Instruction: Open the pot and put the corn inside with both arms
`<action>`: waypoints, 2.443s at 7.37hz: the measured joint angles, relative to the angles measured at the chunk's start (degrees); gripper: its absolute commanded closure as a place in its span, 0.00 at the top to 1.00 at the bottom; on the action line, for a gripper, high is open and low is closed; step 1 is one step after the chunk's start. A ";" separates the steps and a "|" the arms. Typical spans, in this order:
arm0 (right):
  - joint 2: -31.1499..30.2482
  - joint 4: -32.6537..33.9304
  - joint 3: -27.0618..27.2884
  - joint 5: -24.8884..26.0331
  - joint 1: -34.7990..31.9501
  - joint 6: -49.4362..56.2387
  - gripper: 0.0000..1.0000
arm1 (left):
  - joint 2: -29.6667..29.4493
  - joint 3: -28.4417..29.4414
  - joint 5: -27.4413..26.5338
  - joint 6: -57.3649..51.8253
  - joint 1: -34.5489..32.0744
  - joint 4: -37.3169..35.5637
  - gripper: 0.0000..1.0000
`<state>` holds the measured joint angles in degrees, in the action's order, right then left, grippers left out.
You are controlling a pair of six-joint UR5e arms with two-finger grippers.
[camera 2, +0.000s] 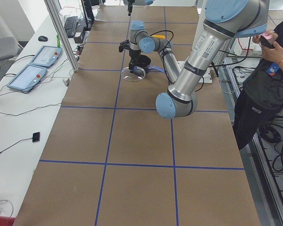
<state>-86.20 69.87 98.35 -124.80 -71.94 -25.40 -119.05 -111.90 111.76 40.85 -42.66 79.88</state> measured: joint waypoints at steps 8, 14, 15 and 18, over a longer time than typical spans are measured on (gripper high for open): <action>-0.28 -0.08 -0.04 0.25 0.22 0.00 1.00 | 32.42 7.39 8.54 -14.39 -6.75 40.56 0.26; 0.00 -0.09 0.30 0.19 0.42 0.03 1.00 | 31.82 10.17 8.30 -14.43 -6.49 42.72 0.98; 0.04 -0.09 0.76 0.11 0.51 -0.06 1.00 | 31.76 9.64 9.31 -14.60 -8.24 41.71 0.98; 0.05 -0.01 3.41 -0.11 2.50 -3.56 1.00 | 31.35 8.53 17.16 -34.25 -25.25 27.28 0.98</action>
<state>-86.15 69.86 101.76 -124.91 -69.44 -28.96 -87.70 -103.36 128.91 6.60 -67.91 107.15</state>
